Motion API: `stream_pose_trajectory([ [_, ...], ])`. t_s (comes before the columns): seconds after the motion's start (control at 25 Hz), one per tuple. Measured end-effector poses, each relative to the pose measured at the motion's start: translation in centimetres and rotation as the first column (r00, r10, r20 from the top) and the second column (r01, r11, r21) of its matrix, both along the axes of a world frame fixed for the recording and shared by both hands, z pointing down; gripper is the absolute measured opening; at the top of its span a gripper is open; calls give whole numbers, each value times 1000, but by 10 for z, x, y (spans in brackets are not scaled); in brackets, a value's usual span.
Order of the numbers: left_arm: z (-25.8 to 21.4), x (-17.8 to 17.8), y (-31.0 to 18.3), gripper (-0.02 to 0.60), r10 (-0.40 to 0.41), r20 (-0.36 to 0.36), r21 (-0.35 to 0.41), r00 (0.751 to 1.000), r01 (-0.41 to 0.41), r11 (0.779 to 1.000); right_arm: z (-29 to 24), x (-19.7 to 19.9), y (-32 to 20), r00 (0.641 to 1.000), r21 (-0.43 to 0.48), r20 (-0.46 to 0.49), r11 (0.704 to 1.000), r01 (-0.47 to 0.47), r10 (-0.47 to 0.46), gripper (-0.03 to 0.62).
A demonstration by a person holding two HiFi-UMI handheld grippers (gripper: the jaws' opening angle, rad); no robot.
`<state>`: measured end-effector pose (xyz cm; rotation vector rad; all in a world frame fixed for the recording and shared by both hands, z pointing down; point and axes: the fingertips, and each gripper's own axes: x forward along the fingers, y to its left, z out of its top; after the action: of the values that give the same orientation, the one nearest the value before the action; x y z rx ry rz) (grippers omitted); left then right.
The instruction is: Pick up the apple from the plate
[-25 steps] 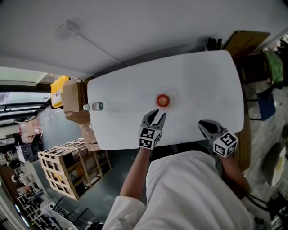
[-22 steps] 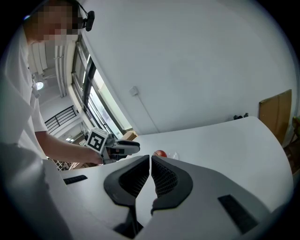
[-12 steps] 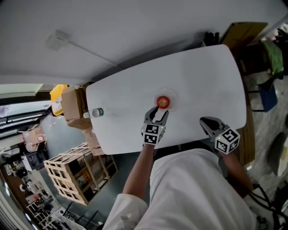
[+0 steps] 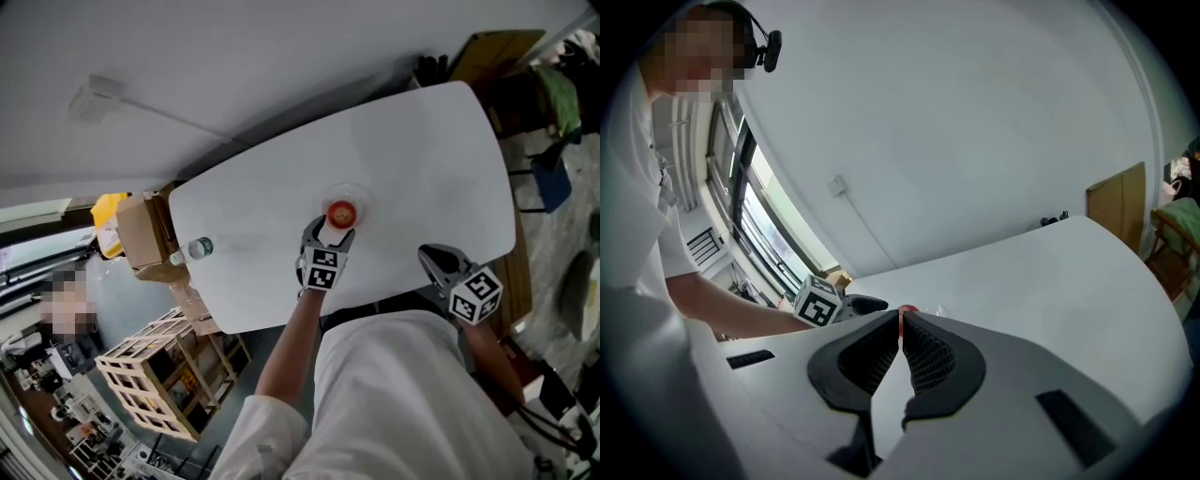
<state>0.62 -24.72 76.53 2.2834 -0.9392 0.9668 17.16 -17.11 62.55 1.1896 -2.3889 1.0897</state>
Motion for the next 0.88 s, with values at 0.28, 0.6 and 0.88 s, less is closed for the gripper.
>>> stream_pose_trajectory([
  [0.28,35,8,0,368,81,21,2,996,-81,997,2,-7,4,999,-21,-25,999,-43,42,37],
  [0.6,53,21,-2,390,170,38,10,985,-170,985,4,-10,7,997,-36,-47,998,-60,59,38],
  [0.88,65,20,-7,393,178,60,14,982,-179,984,8,-10,11,996,-55,-58,996,-68,65,38],
])
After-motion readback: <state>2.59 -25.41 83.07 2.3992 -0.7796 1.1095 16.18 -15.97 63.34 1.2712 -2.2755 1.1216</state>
